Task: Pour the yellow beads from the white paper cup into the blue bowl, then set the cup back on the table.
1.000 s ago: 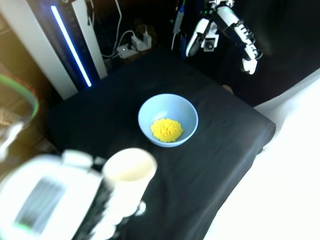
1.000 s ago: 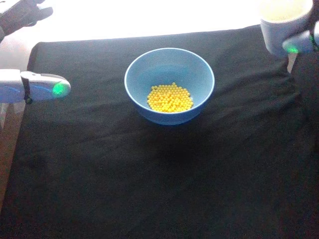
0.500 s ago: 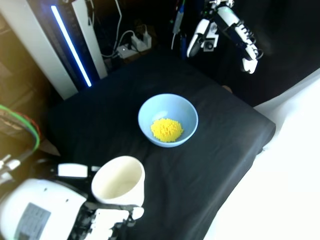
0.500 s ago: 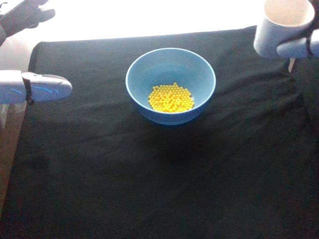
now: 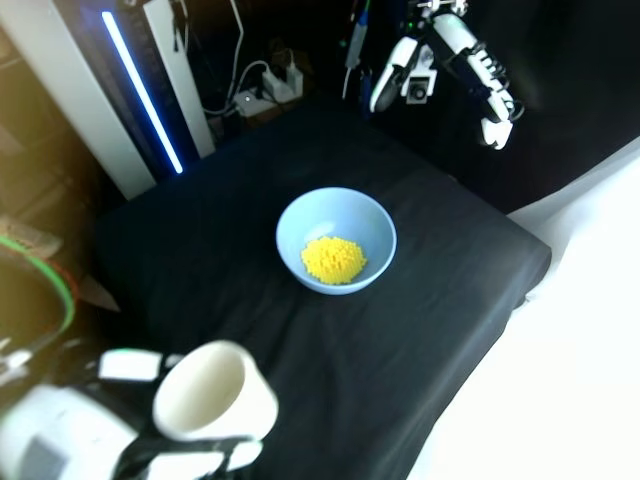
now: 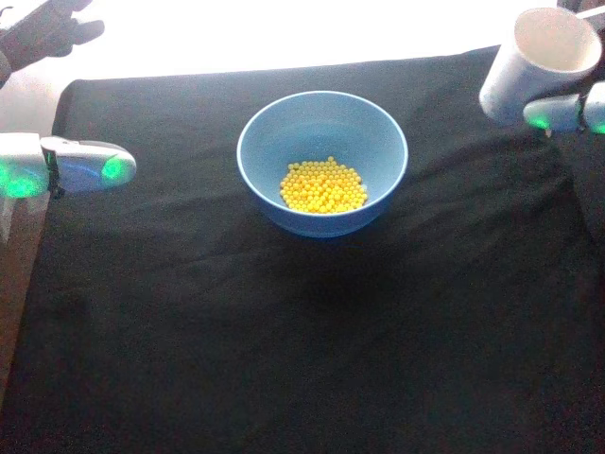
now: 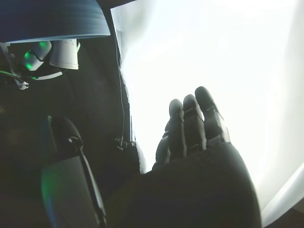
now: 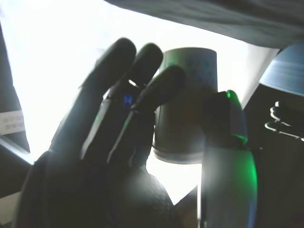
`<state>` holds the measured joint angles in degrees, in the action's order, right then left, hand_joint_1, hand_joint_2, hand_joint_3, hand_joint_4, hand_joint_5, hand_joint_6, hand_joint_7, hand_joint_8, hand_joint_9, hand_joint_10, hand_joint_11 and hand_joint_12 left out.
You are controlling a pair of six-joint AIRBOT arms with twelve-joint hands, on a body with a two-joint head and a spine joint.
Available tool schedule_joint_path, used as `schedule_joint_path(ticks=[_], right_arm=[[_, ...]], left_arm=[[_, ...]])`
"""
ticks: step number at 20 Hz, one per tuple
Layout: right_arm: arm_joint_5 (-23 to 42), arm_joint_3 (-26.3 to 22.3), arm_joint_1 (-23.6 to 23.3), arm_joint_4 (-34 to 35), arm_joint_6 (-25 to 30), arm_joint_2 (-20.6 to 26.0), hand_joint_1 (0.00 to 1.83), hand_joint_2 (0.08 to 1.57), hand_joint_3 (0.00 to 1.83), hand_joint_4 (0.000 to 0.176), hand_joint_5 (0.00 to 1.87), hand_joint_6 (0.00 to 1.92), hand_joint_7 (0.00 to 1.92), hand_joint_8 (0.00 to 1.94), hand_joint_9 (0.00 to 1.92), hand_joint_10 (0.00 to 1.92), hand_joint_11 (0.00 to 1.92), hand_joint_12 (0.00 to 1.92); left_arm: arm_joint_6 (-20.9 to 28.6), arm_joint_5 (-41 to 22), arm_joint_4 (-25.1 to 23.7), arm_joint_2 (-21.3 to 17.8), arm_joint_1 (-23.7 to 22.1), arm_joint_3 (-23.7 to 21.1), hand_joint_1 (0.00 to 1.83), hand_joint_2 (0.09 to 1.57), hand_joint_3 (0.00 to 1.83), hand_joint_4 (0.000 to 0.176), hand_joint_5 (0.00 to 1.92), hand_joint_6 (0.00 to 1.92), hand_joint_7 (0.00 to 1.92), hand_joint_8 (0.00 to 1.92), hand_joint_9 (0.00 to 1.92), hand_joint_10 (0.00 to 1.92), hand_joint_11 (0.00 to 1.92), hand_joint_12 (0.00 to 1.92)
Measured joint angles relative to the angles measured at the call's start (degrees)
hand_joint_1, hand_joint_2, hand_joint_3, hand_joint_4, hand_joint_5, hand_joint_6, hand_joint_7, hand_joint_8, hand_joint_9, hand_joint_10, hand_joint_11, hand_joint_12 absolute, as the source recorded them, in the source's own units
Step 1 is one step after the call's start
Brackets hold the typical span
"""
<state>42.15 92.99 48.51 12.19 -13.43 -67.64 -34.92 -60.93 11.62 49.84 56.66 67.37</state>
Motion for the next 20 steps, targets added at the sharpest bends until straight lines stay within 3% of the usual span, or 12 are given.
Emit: schedule_joint_path(ticks=[2,4,5,8,10,12,13,15,16,17,18,20], right_arm=[[-0.3,0.8,0.2,-1.0,0.0,-0.2,1.27,1.04,0.00,0.000,1.10,0.69,1.23,0.66,1.26,0.15,0.90,1.03],[-2.2,1.7,0.2,-1.3,0.0,-0.1,1.29,1.04,0.00,0.000,1.16,0.45,1.21,0.80,1.37,0.12,0.92,1.29],[-2.7,1.8,0.2,-1.5,0.0,0.0,1.30,1.03,0.00,0.000,1.19,0.41,1.21,0.82,1.35,0.11,0.83,1.36],[-4.4,2.4,0.2,-3.2,0.0,0.0,1.28,1.04,0.00,0.000,1.19,0.45,1.18,0.84,1.27,0.09,0.70,1.45],[-4.9,2.7,0.2,-3.9,0.0,-0.2,1.26,1.05,0.00,0.000,1.14,0.61,1.13,0.85,1.21,0.05,0.68,1.28],[-5.8,3.7,0.2,-5.3,0.0,-0.7,1.25,1.08,0.00,0.000,1.13,0.63,1.02,1.02,1.18,0.03,0.60,1.36],[-6.3,3.8,0.2,-5.6,0.3,-0.8,1.36,1.08,0.00,0.000,1.11,0.65,1.04,0.90,0.98,0.95,0.63,1.31],[-6.4,4.3,0.2,-5.8,0.5,-1.1,1.25,1.08,0.00,0.000,1.11,0.82,1.00,0.91,0.96,0.38,0.49,1.27],[-6.4,4.3,0.2,-5.8,0.5,-1.1,1.25,1.08,0.00,0.000,1.11,0.82,1.00,0.91,0.96,0.38,0.49,1.27],[-6.6,4.5,0.2,-5.8,0.5,-1.2,1.25,1.09,0.00,0.000,1.11,0.86,0.96,0.93,0.99,0.17,0.45,1.26],[-6.7,4.7,0.2,-5.8,0.7,-1.2,1.25,1.11,0.00,0.000,1.08,0.96,0.90,0.95,0.94,0.11,0.37,1.23],[-7.0,4.8,0.2,-5.8,0.8,-1.2,1.25,1.12,0.00,0.000,1.05,1.03,0.92,0.92,0.97,0.07,0.44,1.18]], left_arm=[[0.0,0.0,0.0,0.1,0.0,0.0,0.76,0.79,0.00,0.000,0.00,0.00,0.31,0.00,0.25,0.00,0.00,0.75],[0.0,0.3,-1.0,0.2,0.0,0.5,0.74,0.79,0.00,0.000,0.00,0.00,0.29,0.00,0.23,0.00,0.00,0.70],[0.0,0.4,-0.9,0.3,0.0,0.5,0.74,0.80,0.00,0.000,0.00,0.00,0.28,0.00,0.23,0.00,0.00,0.72],[0.0,0.8,-1.4,0.4,0.0,0.5,0.75,0.79,0.00,0.000,0.00,0.00,0.30,0.00,0.25,0.01,0.00,0.77],[0.0,0.8,-1.2,0.4,0.0,0.5,0.76,0.80,0.00,0.000,0.01,0.00,0.29,0.00,0.26,0.00,0.00,0.80],[0.0,0.8,-1.3,0.4,0.0,0.5,0.75,0.80,0.00,0.000,0.00,0.00,0.28,0.00,0.24,0.00,0.00,0.75],[0.0,0.9,-1.3,0.4,0.0,0.5,0.76,0.79,0.00,0.000,0.00,0.00,0.28,0.00,0.23,0.00,0.00,0.75],[0.0,1.0,-1.1,0.6,0.0,0.8,0.75,0.81,0.00,0.000,0.00,0.00,0.29,0.00,0.24,0.00,0.00,0.75],[0.1,1.1,-1.0,0.7,0.0,0.8,0.75,0.81,0.00,0.000,0.00,0.00,0.29,0.00,0.24,0.00,0.00,0.75],[0.2,1.2,-1.2,0.7,0.0,0.8,0.75,0.80,0.00,0.000,0.00,0.00,0.28,0.00,0.23,0.00,0.00,0.72],[0.2,1.2,-1.3,0.7,0.0,0.8,0.75,0.79,0.00,0.000,0.00,0.00,0.28,0.00,0.21,0.00,0.00,0.68],[0.2,1.2,-1.2,0.7,-0.1,0.8,0.74,0.78,0.00,0.000,0.00,0.00,0.27,0.00,0.20,0.00,0.00,0.67]])
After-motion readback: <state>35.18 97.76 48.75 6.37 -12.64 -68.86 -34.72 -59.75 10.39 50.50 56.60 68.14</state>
